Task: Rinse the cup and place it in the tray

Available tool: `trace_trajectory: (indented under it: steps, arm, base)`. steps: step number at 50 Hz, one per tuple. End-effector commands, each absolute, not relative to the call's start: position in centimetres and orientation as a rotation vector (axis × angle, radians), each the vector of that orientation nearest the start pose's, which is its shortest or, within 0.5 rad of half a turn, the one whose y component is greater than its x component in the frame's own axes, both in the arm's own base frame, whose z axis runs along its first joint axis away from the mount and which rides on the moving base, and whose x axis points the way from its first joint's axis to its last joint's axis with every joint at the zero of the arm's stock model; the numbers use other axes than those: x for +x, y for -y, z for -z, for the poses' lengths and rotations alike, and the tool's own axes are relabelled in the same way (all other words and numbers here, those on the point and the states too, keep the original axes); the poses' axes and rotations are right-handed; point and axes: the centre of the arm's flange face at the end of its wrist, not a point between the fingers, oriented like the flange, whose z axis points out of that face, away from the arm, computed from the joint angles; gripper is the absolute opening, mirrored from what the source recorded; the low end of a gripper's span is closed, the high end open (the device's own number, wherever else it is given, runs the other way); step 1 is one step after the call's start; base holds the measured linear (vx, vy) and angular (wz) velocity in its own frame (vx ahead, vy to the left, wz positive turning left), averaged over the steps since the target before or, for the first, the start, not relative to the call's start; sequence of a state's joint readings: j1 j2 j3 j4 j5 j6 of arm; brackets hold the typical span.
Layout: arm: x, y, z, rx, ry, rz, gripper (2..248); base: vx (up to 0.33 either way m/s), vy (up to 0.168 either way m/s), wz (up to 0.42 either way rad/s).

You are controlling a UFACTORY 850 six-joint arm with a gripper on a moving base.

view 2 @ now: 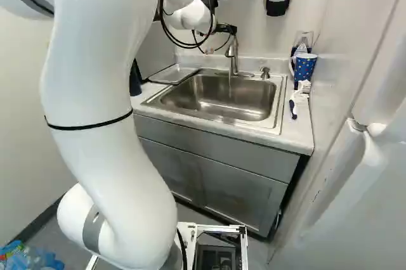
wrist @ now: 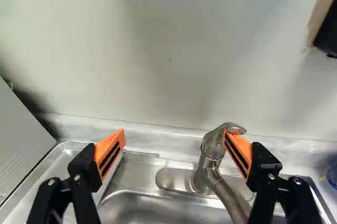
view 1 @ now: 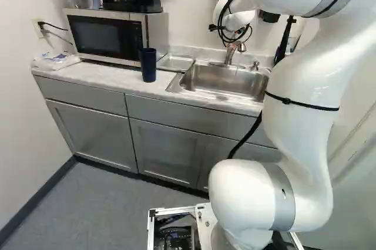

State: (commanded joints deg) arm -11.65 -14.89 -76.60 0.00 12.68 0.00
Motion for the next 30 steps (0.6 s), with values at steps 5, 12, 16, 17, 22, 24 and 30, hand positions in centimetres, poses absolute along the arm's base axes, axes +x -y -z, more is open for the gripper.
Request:
trace_trajectory:
  steps: [5, 12, 16, 17, 22, 24, 30]
  arm:
    - [62.0, 12.8, -64.7, -2.592, -0.265, 1.967, 247]
    - [62.0, 12.8, -64.7, -2.592, -0.264, 1.967, 247]
    - [61.9, 12.6, -64.7, -2.591, -0.26, 1.965, 247]
    - [61.8, 12.4, -64.7, -2.591, -0.258, 1.964, 247]
    - [61.3, 11.8, -64.8, -2.589, -0.247, 1.959, 247]
    - [61.1, 11.5, -64.8, -2.588, -0.242, 1.957, 247]
    - [60.4, 10.6, -64.8, -2.585, -0.225, 1.95, 247]
  base:
    - [0.0, 0.0, 0.0]
    - [0.0, 0.0, 0.0]
    - [0.0, 0.0, 0.0]
    - [0.0, 0.0, 0.0]
    - [0.0, 0.0, 0.0]
    - [0.0, 0.0, 0.0]
    - [0.0, 0.0, 0.0]
